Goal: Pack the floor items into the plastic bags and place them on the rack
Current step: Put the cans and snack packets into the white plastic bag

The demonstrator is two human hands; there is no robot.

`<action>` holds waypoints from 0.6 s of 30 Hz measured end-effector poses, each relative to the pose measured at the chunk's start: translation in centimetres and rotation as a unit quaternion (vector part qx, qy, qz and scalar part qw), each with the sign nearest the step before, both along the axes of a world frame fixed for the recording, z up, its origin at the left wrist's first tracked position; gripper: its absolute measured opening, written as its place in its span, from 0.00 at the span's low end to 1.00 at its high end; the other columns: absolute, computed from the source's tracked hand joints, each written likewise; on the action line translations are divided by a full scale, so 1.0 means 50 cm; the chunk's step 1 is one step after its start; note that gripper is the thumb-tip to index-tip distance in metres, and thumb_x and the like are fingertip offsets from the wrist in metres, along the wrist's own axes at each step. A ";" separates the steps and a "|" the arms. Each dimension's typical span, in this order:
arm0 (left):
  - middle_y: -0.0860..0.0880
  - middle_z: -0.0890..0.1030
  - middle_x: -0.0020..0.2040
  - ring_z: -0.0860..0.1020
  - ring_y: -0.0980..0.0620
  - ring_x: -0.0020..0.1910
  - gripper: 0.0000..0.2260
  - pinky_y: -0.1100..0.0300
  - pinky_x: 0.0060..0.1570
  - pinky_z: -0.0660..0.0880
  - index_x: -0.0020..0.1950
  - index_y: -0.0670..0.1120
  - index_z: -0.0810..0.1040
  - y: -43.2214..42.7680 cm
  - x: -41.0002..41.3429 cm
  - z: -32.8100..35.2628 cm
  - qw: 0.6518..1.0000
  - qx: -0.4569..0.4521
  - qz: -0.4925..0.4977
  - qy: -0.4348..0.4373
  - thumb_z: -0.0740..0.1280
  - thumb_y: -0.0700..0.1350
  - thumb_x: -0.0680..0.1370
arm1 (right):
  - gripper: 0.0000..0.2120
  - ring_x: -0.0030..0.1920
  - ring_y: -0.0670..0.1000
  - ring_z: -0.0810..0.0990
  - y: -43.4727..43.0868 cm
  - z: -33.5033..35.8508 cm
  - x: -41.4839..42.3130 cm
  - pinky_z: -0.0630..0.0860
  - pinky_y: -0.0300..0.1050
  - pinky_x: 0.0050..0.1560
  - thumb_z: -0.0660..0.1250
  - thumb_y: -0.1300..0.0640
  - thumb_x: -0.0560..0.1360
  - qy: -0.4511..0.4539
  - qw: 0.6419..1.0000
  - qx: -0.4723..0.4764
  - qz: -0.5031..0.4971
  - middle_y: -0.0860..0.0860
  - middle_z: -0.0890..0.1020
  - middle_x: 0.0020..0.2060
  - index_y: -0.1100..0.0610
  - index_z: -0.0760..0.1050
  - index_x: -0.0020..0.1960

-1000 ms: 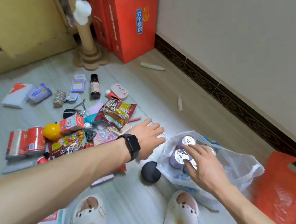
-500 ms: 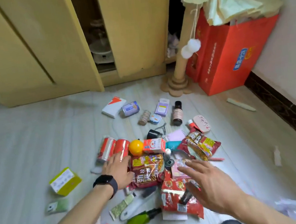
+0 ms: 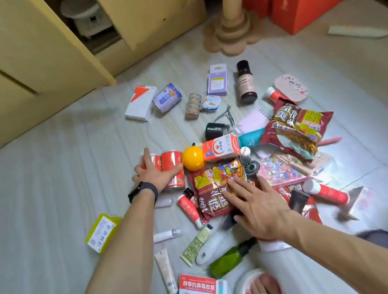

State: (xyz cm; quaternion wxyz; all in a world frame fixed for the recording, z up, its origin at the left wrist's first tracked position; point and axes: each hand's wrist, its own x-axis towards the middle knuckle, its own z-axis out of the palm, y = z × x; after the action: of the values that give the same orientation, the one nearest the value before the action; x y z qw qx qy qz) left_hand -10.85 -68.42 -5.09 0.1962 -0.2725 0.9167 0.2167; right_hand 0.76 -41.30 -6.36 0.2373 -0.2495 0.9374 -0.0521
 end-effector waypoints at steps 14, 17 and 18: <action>0.40 0.63 0.69 0.66 0.37 0.68 0.51 0.47 0.69 0.64 0.73 0.65 0.49 0.060 0.235 -0.014 0.999 0.038 0.036 0.003 0.70 0.76 0.57 | 0.23 0.61 0.61 0.73 -0.121 0.061 -0.021 0.71 0.54 0.62 0.57 0.40 0.79 -0.028 0.966 -0.166 -0.194 0.58 0.76 0.59 0.55 0.69 0.67; 0.42 0.72 0.64 0.76 0.43 0.60 0.33 0.52 0.62 0.73 0.70 0.61 0.63 0.005 0.224 -0.002 0.991 0.127 0.027 0.042 0.73 0.62 0.69 | 0.28 0.63 0.63 0.73 -0.152 0.054 -0.032 0.74 0.56 0.62 0.59 0.40 0.79 -0.113 0.960 -0.160 -0.203 0.60 0.73 0.64 0.50 0.61 0.74; 0.44 0.76 0.60 0.79 0.46 0.55 0.27 0.57 0.54 0.76 0.67 0.59 0.66 -0.010 0.219 0.003 0.989 0.141 0.017 0.049 0.74 0.56 0.72 | 0.29 0.63 0.64 0.73 -0.160 0.051 -0.036 0.74 0.57 0.61 0.59 0.39 0.79 -0.122 0.960 -0.151 -0.202 0.59 0.71 0.66 0.48 0.58 0.76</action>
State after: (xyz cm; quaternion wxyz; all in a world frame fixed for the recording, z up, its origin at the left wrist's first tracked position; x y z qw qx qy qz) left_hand 0.09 -68.92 -4.96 0.1843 -0.2462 0.8806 0.3605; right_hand -1.04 -49.28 -3.80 0.2940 -0.0799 0.9133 -0.2703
